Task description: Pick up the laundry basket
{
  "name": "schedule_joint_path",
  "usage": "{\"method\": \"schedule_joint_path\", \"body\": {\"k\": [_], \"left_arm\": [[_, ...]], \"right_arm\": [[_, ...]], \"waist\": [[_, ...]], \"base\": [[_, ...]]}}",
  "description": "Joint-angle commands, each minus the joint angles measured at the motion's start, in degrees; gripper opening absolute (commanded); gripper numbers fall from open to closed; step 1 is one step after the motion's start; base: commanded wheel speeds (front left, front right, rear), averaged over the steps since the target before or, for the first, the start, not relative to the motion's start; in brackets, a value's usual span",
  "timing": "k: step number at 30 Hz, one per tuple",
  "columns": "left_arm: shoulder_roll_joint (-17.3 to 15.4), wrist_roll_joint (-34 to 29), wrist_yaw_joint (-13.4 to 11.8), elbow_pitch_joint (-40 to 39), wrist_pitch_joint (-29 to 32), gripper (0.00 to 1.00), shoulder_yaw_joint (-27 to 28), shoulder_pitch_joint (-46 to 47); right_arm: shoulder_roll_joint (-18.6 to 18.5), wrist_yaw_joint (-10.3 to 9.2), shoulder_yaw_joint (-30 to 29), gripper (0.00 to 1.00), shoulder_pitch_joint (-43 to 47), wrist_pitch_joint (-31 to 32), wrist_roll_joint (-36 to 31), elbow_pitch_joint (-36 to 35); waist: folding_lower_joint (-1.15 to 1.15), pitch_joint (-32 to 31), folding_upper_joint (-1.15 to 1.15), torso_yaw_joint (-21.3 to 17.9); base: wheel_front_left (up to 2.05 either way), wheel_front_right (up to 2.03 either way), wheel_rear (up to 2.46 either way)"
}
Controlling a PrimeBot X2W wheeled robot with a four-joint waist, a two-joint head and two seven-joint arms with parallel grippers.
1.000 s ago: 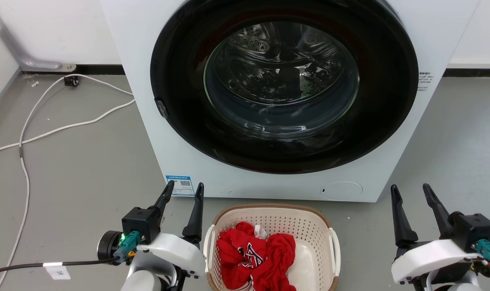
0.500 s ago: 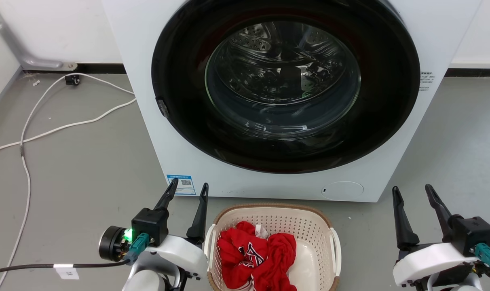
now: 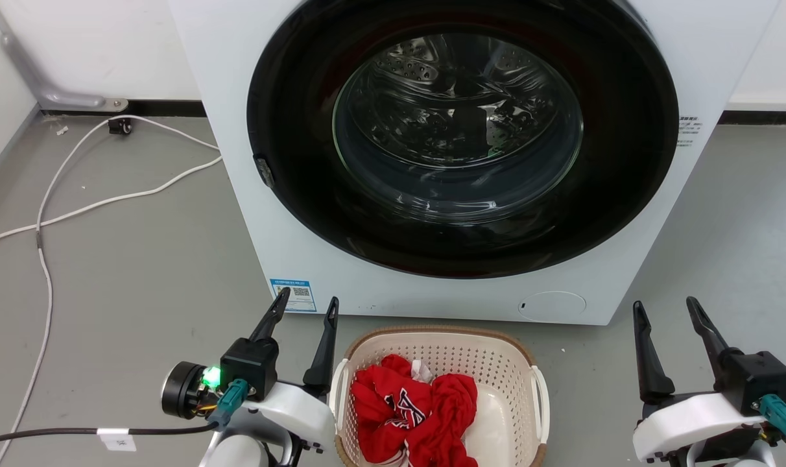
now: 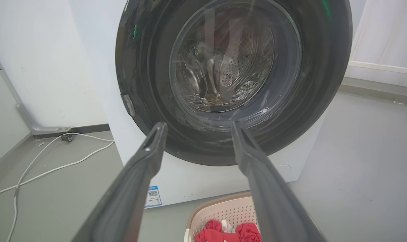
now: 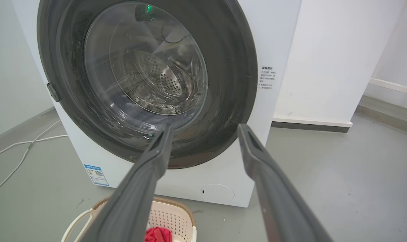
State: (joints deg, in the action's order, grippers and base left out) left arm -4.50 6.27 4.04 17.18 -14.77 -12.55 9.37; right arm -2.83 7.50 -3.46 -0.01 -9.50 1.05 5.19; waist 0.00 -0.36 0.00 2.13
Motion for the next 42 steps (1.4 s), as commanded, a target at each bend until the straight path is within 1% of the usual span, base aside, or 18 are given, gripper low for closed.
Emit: {"method": "schedule_joint_path", "body": {"k": [1, 3, 21, 27, 32, 36, 42], "left_arm": [[0.1, -0.9, 0.3, 0.1, -0.3, 1.0, 0.0, 0.4], [0.2, -1.7, 0.4, 0.4, -0.6, 1.0, 0.1, 0.5], [0.9, -1.3, 1.4, 2.0, -0.5, 1.0, 1.7, 0.5], [1.1, -1.2, 1.6, 2.9, -0.5, 1.0, 2.3, 1.7], [1.1, -1.5, 1.6, 6.0, -0.5, 1.0, 2.8, 5.2], [1.0, -1.1, 1.7, 9.4, -0.4, 1.0, 3.6, 8.6], [0.3, 0.2, 2.3, 17.7, -0.4, 1.0, 4.4, 14.4]], "right_arm": [[-0.1, -0.02, 0.0, 1.0, 0.0, -0.3, -0.7, 0.0], [-0.1, -0.02, -0.1, 1.0, -0.1, -0.6, -1.2, 0.3], [-0.1, -0.02, -0.1, 1.0, -1.1, -1.6, 1.1, 2.6], [-0.1, -0.02, -0.4, 1.0, -1.9, -1.3, 1.2, 3.4], [-0.1, -0.02, -1.4, 1.0, -4.5, -0.9, 1.6, 5.5], [-0.1, -0.02, -1.6, 1.0, -7.7, -0.8, 1.6, 8.4], [-0.1, -0.02, -0.6, 1.0, -13.4, -1.3, 2.3, 14.6]], "waist": [[0.0, 0.0, 0.0, 0.0], [0.0, 0.1, 0.0, 0.0], [0.0, 0.0, 0.0, -0.4], [0.0, 1.1, 0.0, -0.7], [0.0, 5.3, 0.0, -1.5], [0.0, 10.3, 0.0, -2.5], [0.0, 18.4, 0.0, -3.8]], "base": [[0.0, 0.0, 0.0], [0.0, 0.0, 0.0], [0.0, 0.0, 0.0], [0.0, 0.0, 0.0], [0.0, 0.0, 0.0], [0.0, 0.0, 0.0], [0.0, 0.0, 0.0]]}}
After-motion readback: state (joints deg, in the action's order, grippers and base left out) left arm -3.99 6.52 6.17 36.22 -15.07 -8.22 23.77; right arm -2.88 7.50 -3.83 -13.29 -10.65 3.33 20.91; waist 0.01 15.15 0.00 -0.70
